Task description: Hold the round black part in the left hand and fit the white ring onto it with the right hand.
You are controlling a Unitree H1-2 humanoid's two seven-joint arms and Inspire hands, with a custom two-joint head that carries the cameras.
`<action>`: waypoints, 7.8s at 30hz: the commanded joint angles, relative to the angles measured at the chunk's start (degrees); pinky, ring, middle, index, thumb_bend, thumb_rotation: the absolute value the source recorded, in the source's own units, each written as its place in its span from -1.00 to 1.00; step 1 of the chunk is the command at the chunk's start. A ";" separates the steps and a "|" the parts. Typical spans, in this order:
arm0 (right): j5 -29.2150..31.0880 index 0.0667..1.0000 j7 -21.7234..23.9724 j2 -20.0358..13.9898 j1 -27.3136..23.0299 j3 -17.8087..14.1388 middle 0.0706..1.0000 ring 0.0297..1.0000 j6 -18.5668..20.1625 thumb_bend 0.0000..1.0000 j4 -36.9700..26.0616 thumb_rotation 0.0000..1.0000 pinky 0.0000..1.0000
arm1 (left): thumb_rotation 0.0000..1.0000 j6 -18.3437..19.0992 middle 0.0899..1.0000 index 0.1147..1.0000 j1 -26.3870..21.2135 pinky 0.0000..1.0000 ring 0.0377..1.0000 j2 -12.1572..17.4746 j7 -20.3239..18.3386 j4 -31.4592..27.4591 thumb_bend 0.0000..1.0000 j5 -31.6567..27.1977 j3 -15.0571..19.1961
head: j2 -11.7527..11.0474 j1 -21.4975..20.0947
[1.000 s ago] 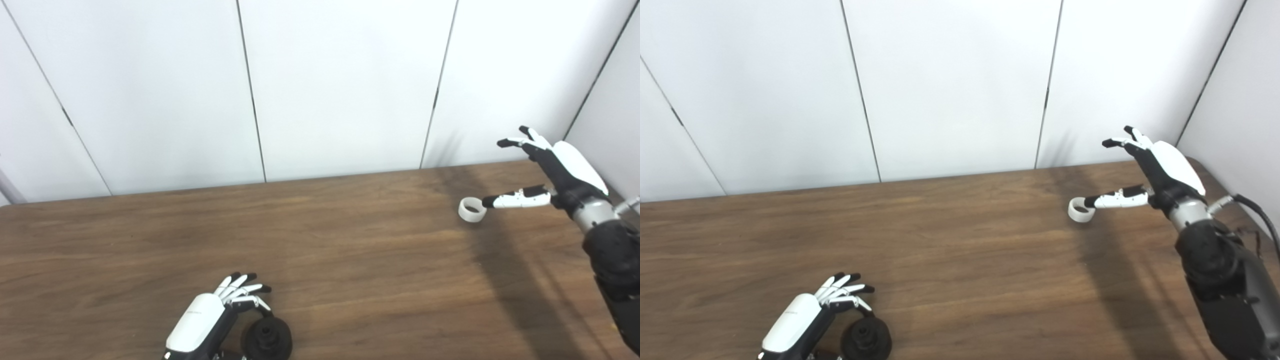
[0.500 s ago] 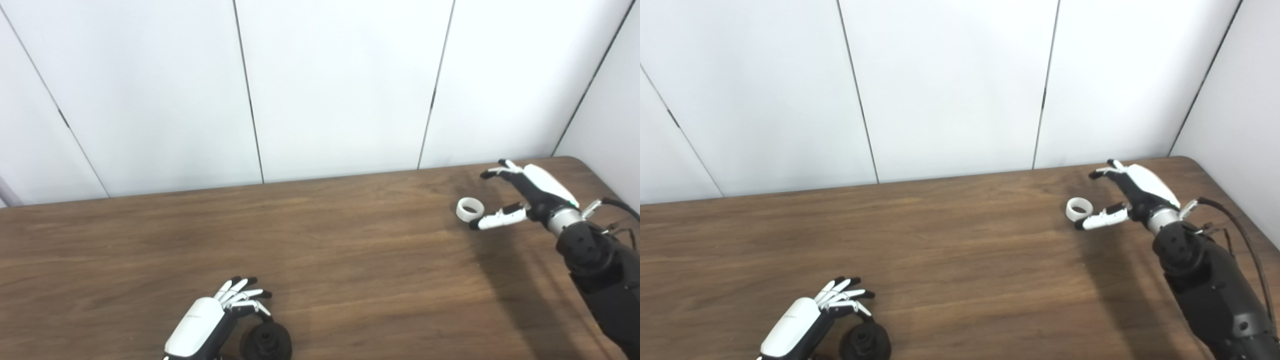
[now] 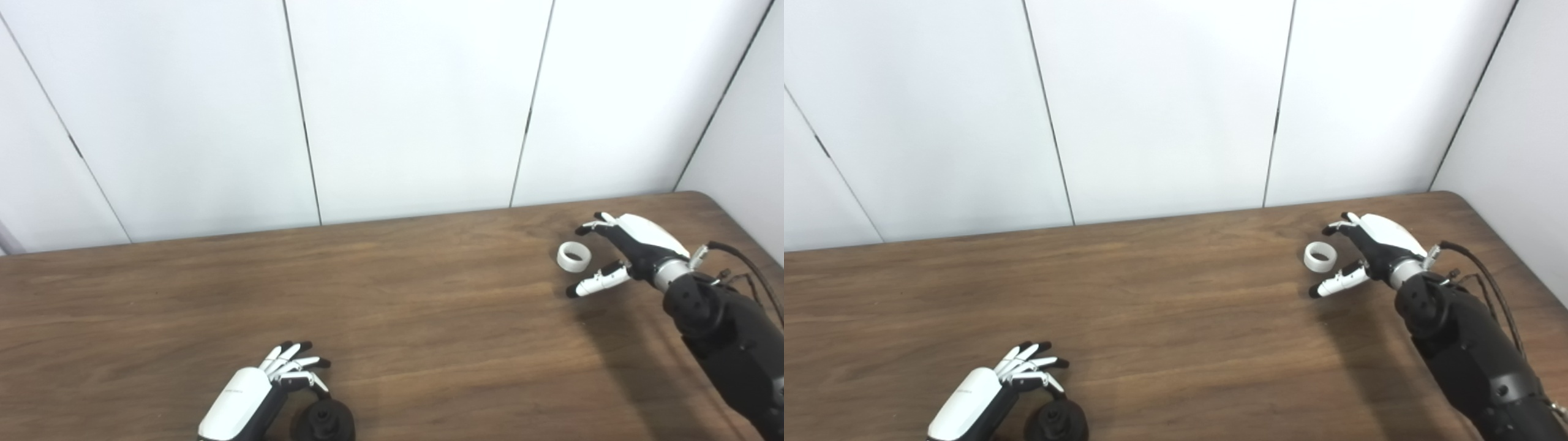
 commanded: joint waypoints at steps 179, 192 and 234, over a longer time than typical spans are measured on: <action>-0.72 -0.12 13.27 16.30 -4.41 12.29 0.79 1.00 -16.74 0.04 -23.28 -0.74 1.00 | -0.90 1.08 0.69 -0.17 -19.41 1.00 0.94 -6.18 7.18 31.99 0.04 9.95 -17.47 | 1.35 4.99; -1.69 -0.12 11.24 18.06 -2.47 15.38 0.80 1.00 -20.58 0.04 -17.59 -0.75 1.00 | -0.90 3.71 0.71 -0.17 -15.91 1.00 0.96 -5.43 3.98 22.33 0.04 8.41 -18.07 | 2.27 6.09; 6.32 -0.12 9.73 21.37 -2.11 11.04 0.86 1.00 -22.69 0.03 -20.04 -0.75 1.00 | -0.90 2.28 0.70 -0.17 -16.34 1.00 0.95 -4.65 4.98 24.26 0.04 7.70 -18.83 | 1.71 5.22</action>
